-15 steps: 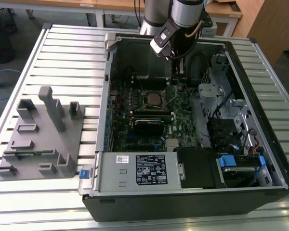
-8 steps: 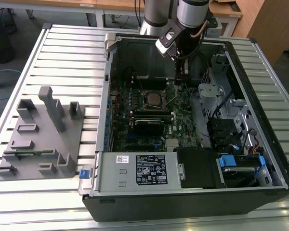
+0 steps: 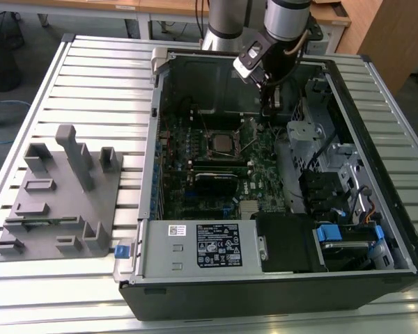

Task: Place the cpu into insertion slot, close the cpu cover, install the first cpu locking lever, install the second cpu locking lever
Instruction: 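Close the cpu cover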

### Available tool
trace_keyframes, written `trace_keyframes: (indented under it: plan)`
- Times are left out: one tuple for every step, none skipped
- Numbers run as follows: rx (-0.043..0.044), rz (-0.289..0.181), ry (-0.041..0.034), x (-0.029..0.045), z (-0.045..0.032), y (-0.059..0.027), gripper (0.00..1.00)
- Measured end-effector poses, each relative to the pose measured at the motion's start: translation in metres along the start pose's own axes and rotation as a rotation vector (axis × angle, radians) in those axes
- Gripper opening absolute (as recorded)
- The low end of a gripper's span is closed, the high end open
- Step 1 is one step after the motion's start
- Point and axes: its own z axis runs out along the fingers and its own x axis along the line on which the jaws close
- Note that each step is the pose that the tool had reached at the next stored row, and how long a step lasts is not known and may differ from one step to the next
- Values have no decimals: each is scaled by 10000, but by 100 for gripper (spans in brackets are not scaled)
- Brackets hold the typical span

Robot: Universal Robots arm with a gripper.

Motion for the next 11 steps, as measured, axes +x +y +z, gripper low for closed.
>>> trace_keyframes:
  plan:
    - [0,0,0,1,1,14,11]
    - [0,0,1,1,1,17,11]
    - [0,1,-2,1,2,17,11]
    - [0,2,0,0,4,17,11]
    - [-1,2,1,0,11,17,11]
    - [0,0,0,0,19,17,11]
    - [0,0,-1,0,30,16,11]
    - [0,1,0,0,42,15,11]
    - [0,1,0,0,56,15,11]
    - [0,1,0,-1,72,14,11]
    - [0,1,0,-1,90,13,11]
